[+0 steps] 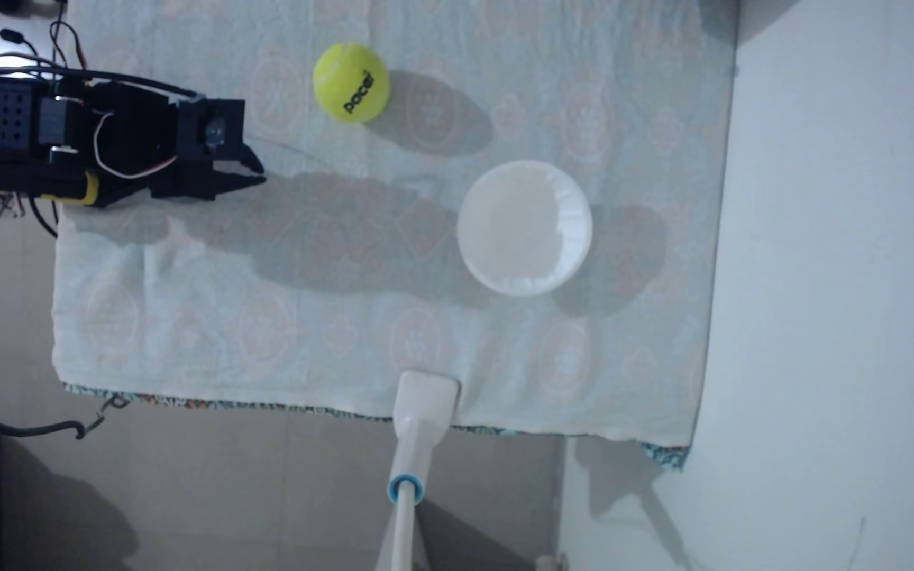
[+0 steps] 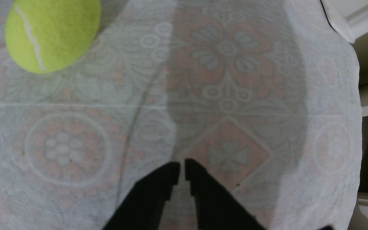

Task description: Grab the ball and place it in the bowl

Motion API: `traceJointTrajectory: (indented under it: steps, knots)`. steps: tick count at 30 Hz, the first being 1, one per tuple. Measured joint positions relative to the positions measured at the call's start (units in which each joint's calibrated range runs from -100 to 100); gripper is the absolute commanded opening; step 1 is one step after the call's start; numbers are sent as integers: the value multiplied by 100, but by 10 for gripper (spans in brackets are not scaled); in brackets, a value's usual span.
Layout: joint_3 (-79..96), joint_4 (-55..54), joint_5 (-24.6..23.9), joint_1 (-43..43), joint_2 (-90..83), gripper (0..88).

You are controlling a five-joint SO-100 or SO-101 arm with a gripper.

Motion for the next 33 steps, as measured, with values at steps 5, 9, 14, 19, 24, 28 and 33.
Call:
traceJointTrajectory:
  steps: [5,9,14,19,24,28,33]
  knots:
    - [0,0,-117,298,-9,2]
    - [0,0,-117,355,-9,2]
    - [0,0,-117,367,-9,2]
    - [0,0,-117,367,-9,2]
    - [0,0,-117,367,-9,2]
    - [0,0,-171,515,-9,1]
    - [0,90,-127,481,-9,1]
